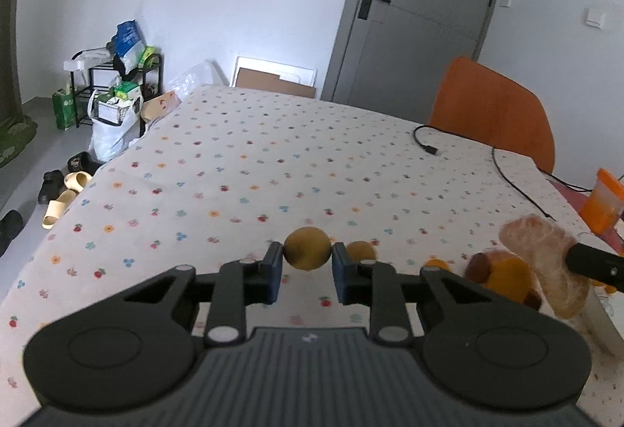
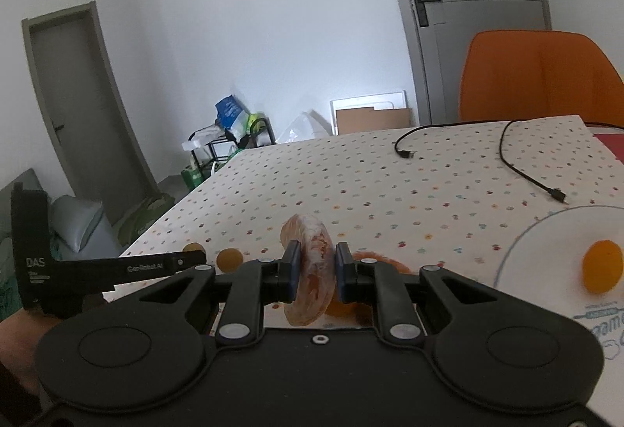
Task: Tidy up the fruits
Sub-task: 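Carry the peeled orange to the plate while the left gripper grasps a kiwi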
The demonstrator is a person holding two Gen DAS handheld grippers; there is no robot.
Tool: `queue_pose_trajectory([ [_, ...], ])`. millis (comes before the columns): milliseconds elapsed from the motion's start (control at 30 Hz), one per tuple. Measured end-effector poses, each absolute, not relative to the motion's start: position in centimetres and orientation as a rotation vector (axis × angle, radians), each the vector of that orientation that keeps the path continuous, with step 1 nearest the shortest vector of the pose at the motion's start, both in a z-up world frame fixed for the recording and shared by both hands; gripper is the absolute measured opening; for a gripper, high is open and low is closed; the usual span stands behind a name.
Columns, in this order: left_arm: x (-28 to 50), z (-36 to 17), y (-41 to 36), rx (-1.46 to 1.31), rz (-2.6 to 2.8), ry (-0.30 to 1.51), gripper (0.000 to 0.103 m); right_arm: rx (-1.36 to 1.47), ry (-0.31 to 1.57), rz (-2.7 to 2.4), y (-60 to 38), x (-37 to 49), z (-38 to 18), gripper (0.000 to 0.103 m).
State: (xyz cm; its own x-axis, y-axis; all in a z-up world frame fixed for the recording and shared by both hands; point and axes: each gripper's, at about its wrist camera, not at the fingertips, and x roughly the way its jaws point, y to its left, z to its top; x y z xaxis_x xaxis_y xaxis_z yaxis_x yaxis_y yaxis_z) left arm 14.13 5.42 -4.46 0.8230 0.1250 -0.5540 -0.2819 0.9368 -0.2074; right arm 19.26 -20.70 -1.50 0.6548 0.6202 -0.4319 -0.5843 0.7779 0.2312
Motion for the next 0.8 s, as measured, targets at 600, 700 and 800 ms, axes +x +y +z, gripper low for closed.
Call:
queue_pose_trajectory([
  [600,13.8,-1.0,-2.5,-0.213,0.097,0.518,0.025,0.140,0.472,0.619,-26.8,17.8,-0.9,0.017],
  [700,13.7,-0.9,-3.7,-0.207,0.072,0.513,0.025,0.143,0.466,0.605,-28.0,17.5,-0.8,0.017],
  [800,13.8,-0.9,-4.7,-0.200,0.050,0.513,0.025,0.145,0.462,0.582,-29.2,17.3,-0.7,0.017],
])
